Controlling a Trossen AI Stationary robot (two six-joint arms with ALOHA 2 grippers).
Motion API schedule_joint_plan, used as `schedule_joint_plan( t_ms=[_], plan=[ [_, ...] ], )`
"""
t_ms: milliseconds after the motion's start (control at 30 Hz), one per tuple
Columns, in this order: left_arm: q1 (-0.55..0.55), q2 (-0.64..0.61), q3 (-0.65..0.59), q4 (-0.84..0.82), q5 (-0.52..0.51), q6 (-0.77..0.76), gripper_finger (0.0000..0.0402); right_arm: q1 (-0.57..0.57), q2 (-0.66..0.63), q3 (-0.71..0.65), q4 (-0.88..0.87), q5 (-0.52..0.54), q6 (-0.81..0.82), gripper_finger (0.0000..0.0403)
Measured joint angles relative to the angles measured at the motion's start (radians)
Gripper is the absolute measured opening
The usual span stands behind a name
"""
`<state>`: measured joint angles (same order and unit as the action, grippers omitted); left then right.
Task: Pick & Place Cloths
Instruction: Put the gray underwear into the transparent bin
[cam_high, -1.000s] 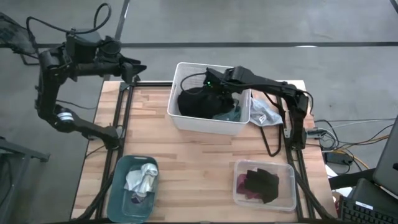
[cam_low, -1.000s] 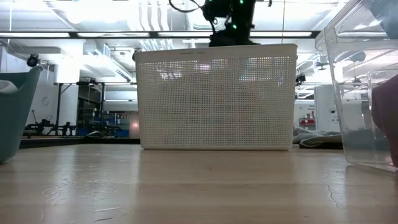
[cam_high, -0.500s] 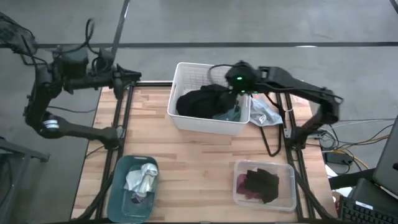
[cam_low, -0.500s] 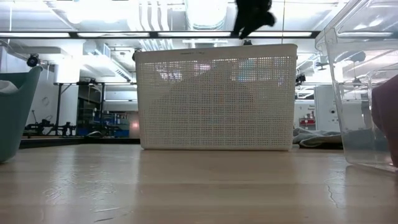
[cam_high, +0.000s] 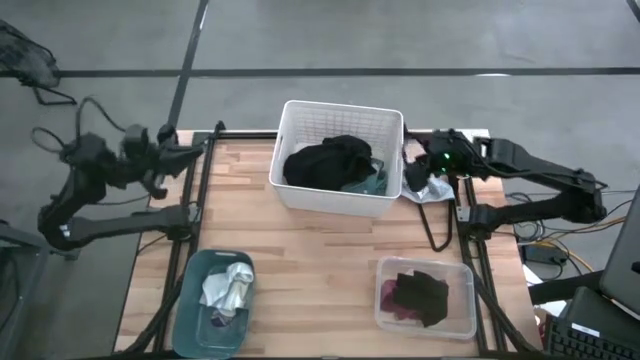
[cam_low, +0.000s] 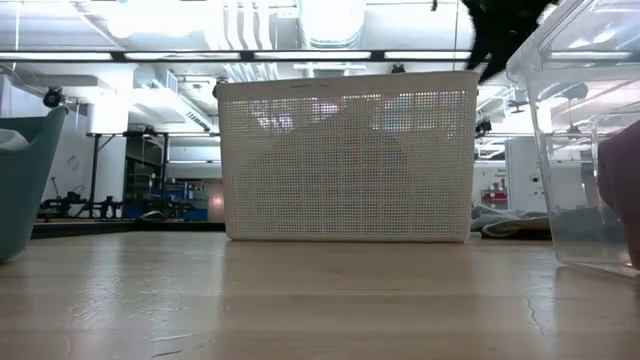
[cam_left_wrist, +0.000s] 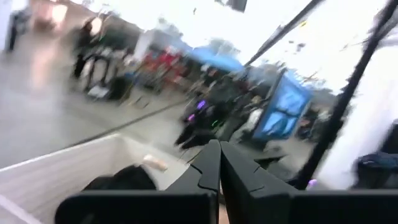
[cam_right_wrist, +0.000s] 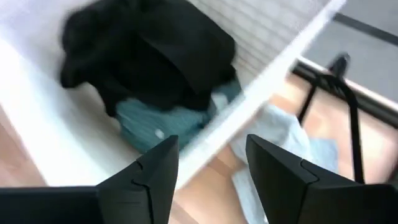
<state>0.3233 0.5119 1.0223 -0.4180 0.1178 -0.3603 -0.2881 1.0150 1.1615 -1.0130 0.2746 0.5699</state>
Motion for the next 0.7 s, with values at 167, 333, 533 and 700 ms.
schedule_joint_plan(
  t_ms=[167,333,533,700],
  plan=[
    [0.000,-0.087,-0.143,0.066,0.006,-0.037,0.0009,-0.001,-0.142,-0.178,0.000,0.022,0.073,0.0170],
    [0.000,-0.153,-0.220,0.124,0.010,-0.043,0.0013,0.000,-0.259,-0.331,0.001,0.080,0.186,0.0158],
    [0.000,-0.241,-0.351,0.208,0.020,-0.088,0.0012,-0.018,-0.310,-0.486,0.001,0.093,0.329,0.0143],
    [0.000,-0.328,-0.481,0.335,0.015,-0.117,0.0013,-0.057,-0.287,-0.586,-0.003,0.086,0.380,0.0133]
  ],
)
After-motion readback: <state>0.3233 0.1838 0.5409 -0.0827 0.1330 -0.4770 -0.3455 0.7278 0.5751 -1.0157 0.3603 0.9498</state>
